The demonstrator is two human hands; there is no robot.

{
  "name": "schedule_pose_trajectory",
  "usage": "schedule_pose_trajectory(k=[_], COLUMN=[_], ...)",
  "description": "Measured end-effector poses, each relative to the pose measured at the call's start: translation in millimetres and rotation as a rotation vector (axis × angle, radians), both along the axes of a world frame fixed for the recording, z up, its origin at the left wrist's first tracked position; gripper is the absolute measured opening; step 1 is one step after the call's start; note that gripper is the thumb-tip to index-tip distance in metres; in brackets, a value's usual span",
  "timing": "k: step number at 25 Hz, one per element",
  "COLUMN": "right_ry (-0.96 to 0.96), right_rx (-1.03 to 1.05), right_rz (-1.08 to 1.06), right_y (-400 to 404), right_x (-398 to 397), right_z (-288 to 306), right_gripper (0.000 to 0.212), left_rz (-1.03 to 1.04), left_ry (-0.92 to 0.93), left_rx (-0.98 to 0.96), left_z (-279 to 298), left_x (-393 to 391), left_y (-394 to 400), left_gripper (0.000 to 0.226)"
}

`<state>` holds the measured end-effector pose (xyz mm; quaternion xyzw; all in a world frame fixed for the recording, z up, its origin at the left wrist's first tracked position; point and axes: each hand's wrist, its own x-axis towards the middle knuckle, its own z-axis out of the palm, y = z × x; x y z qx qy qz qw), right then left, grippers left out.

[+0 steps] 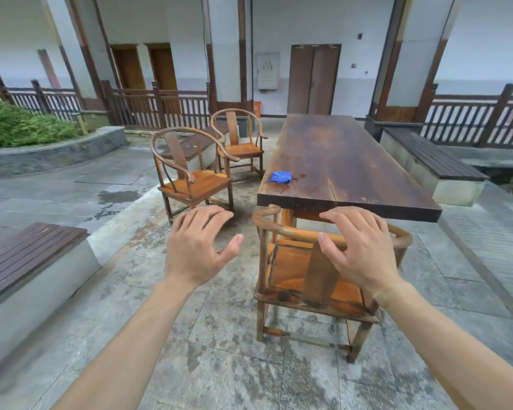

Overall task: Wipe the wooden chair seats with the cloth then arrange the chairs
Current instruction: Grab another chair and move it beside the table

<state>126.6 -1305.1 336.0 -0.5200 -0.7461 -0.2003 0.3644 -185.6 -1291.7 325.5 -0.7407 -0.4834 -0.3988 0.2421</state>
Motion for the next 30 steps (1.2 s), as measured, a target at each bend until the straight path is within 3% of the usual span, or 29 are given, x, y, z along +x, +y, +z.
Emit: schedule_pose_trajectory(k=[15,30], right_ry=[-0.029,-0.014], right_rx=[0.082,0.087], right_rz=[0.313,0.461], right_y=[102.6,381.7], right_x=[-225.5,-395.5], right_z=[3.7,30.4], right_gripper=[0.051,0.047], left_rz=[0.393,0.525], left_ry=[0.03,0.009], left_rx=[0.031,0.071], left_z=[0.2,31.1], left_x=[-189.5,-343.1], left_y=[9.9,239.8], left_gripper=[0.058,0.051])
